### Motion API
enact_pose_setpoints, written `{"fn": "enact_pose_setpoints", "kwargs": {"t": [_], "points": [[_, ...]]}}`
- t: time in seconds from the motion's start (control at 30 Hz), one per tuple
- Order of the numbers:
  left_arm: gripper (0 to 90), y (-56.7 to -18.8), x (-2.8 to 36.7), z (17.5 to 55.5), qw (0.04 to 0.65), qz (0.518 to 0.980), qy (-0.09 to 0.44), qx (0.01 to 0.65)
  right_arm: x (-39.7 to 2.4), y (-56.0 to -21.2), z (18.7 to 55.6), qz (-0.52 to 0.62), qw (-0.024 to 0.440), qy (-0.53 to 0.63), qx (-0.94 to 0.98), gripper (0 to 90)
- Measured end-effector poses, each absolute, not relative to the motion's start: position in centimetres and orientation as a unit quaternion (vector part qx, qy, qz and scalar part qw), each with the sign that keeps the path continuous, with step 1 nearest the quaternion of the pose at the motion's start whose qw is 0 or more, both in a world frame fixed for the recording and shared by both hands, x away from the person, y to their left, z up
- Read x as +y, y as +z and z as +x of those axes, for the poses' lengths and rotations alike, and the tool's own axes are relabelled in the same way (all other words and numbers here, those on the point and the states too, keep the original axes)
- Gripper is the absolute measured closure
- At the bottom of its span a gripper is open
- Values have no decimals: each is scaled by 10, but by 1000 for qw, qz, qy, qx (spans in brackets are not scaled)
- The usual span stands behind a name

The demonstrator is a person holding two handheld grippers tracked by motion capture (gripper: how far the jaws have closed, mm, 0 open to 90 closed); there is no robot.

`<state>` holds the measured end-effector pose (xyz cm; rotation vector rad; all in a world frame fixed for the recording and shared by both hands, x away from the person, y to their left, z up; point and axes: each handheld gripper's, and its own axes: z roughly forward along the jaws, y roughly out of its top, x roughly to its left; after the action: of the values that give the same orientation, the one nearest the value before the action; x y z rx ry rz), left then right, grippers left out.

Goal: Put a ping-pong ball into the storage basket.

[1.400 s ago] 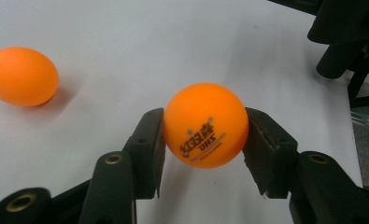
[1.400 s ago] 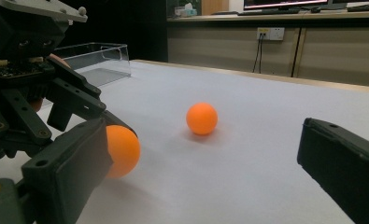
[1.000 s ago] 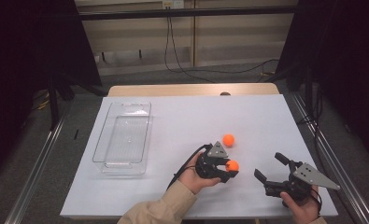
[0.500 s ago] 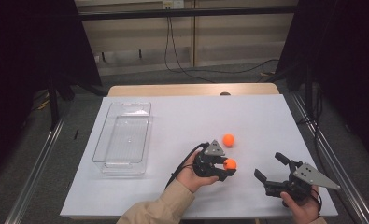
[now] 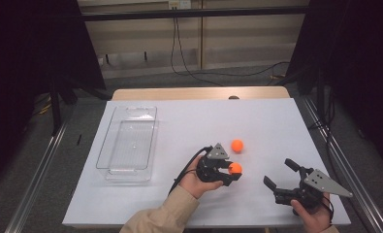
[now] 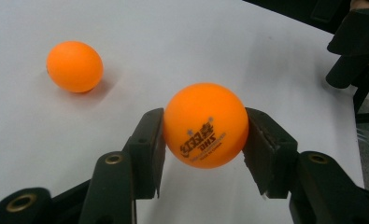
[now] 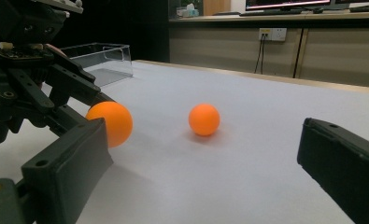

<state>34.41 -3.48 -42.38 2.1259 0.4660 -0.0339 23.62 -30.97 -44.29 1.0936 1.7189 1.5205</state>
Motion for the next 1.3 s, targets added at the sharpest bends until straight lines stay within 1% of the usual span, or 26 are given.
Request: {"fn": "enact_pose_setpoints", "kwargs": {"t": [1.3], "points": [[507, -417, -18, 354, 472, 856, 1, 212, -312, -446, 239, 419, 286, 571, 645, 0]]}}
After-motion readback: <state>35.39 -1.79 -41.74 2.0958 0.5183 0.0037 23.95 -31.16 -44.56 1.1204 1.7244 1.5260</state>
